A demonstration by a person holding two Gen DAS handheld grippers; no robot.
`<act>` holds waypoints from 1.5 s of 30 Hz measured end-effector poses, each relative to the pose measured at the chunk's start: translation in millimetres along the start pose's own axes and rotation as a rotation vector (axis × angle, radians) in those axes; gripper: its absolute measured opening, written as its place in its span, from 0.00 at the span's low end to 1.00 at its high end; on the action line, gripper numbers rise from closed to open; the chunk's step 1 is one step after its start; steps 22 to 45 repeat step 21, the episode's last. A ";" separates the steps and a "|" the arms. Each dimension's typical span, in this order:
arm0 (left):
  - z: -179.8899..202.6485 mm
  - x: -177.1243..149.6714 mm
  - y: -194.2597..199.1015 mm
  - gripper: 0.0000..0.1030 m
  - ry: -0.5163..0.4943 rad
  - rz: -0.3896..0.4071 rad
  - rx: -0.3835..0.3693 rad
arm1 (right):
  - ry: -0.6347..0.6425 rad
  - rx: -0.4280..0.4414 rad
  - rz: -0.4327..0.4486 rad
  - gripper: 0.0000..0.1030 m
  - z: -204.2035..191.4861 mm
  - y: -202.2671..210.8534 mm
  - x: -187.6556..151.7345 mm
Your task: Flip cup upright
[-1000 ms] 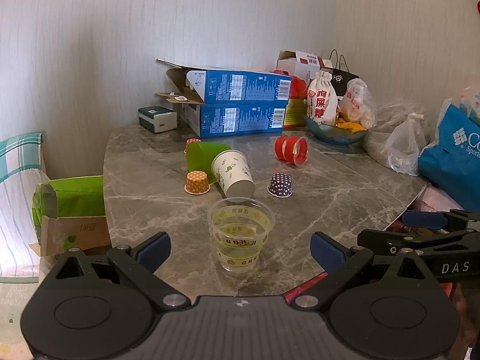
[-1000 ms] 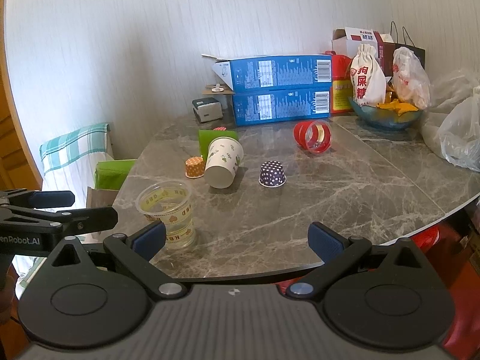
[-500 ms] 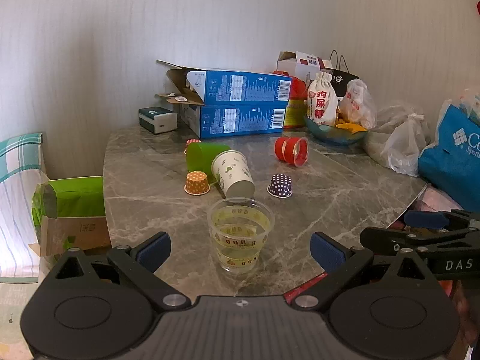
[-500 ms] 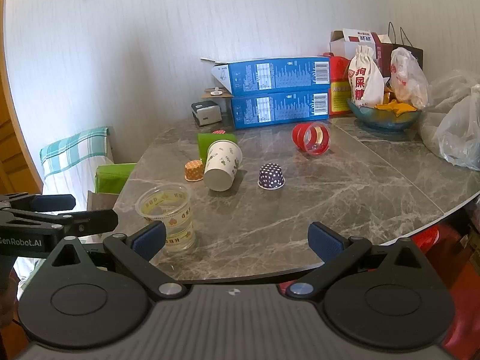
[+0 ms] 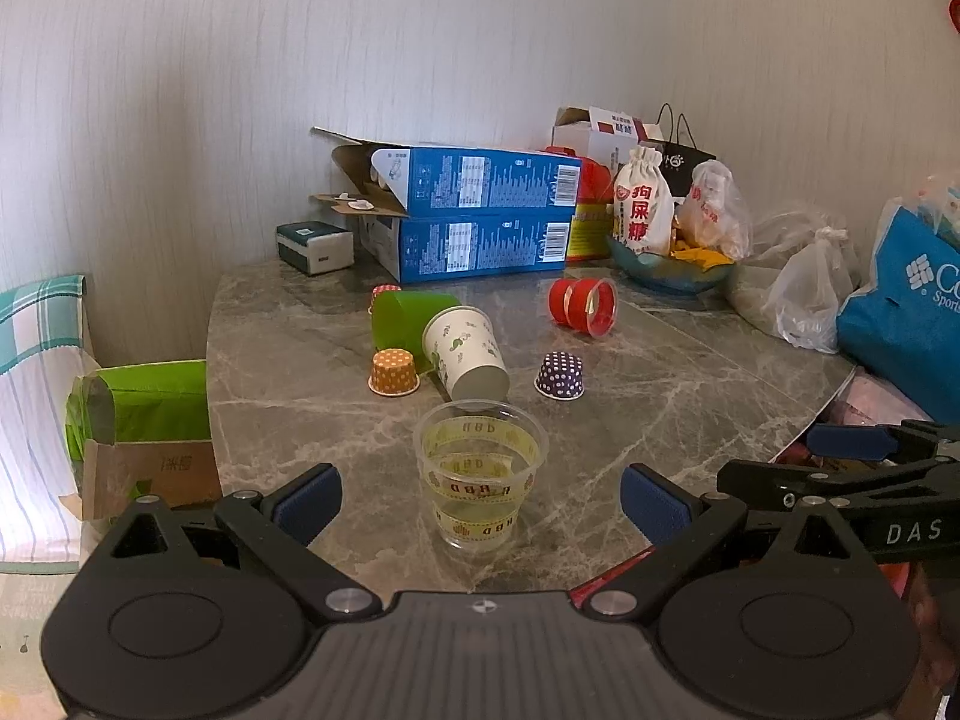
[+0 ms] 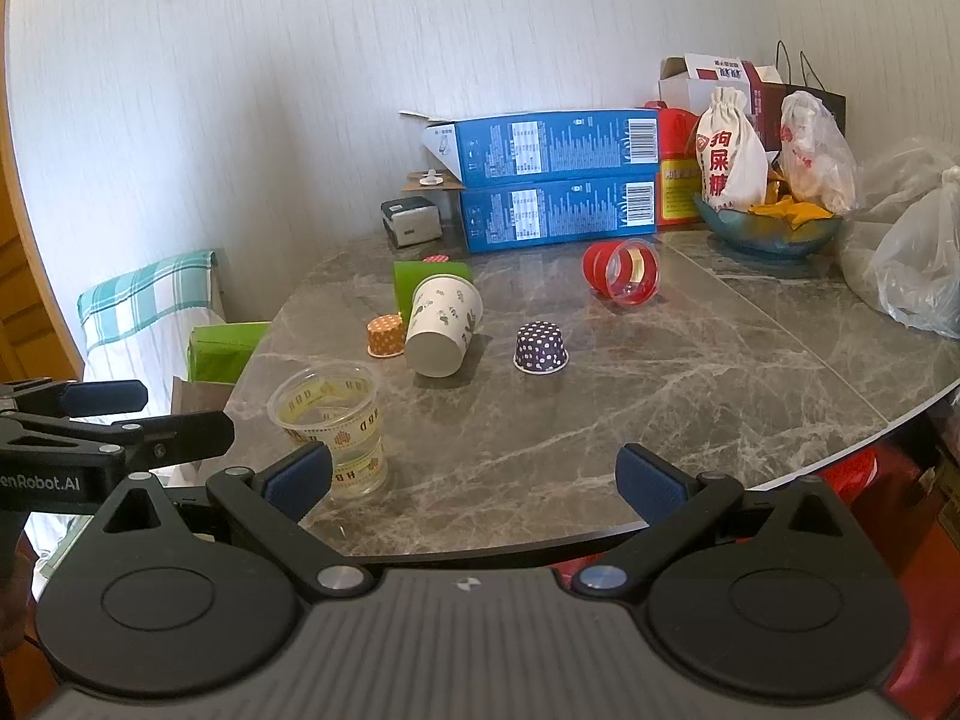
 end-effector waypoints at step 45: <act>-3.7 -7.3 -4.2 0.98 0.015 0.068 -0.027 | -0.041 -0.006 0.076 0.99 -0.8 -1.0 -13.4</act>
Point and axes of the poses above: each gripper's, at about its wrist camera, not at the fingertips, and y roughly against the way its jaws point, z to its right, x to its top, the point moved 5 cm from there along -y, roughly the way its jaws point, and after that the axes turned 1 degree about y, right-handed, at the moved point
